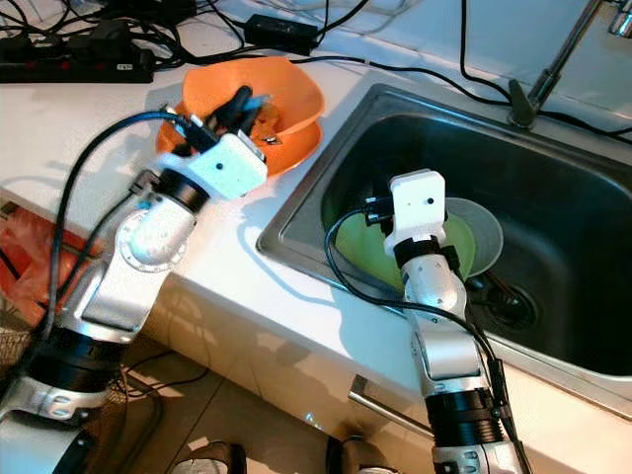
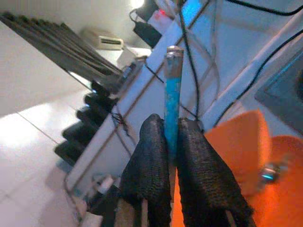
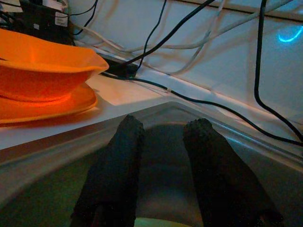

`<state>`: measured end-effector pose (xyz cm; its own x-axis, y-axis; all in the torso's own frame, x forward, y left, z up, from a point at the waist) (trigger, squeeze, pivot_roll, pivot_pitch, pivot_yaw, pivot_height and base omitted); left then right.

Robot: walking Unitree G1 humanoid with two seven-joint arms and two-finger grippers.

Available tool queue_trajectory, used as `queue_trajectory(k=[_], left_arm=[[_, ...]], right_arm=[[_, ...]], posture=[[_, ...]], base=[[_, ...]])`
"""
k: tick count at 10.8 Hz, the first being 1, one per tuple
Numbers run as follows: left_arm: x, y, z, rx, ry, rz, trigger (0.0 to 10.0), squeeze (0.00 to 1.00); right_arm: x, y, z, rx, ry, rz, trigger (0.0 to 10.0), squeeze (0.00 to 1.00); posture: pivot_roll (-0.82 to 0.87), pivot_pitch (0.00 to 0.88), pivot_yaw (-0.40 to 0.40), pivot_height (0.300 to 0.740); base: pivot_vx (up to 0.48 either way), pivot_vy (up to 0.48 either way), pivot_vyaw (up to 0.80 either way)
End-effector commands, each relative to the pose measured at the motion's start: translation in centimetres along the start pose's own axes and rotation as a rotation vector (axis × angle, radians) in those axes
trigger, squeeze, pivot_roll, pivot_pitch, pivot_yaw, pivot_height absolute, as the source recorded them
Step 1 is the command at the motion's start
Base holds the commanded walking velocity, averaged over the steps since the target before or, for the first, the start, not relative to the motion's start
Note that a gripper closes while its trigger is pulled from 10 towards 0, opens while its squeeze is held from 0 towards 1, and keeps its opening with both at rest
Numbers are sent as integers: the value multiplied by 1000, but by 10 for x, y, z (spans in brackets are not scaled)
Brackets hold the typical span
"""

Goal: Kitchen organization

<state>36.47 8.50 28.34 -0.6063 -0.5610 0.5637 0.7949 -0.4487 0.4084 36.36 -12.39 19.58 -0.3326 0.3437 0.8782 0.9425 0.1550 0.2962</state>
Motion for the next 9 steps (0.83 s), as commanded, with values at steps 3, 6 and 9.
queue_trajectory(k=[3,6,9], left_arm=[[46,11,39,131,23,-147,10000,0],[93,10,59,246,-413,-381,10000,0],[100,14,40,128,-858,-414,10000,0]], right_arm=[[1,1,-2,-9,18,-8,10000,0],[2,2,-1,-12,19,-15,10000,0],[3,2,-6,-25,12,-24,10000,0]], posture=[[82,142,-50,740],[85,138,-51,740],[72,134,-51,740]], base=[[0,0,0],[0,0,0],[0,0,0]])
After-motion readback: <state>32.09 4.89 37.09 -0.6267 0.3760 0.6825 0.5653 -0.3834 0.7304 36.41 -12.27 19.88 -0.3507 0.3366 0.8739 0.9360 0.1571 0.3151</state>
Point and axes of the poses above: a point about 5 cm out from each wrist's last joint towards the gripper, its own y axis pointing out of the wrist towards the gripper, its own x axis along the axis of the wrist's last joint, z = x × y, the point moved 5 cm from there along y, pointing out of the wrist towards the gripper, and after that the axes turned 12 degrees about -y, right-handed, at the moved point
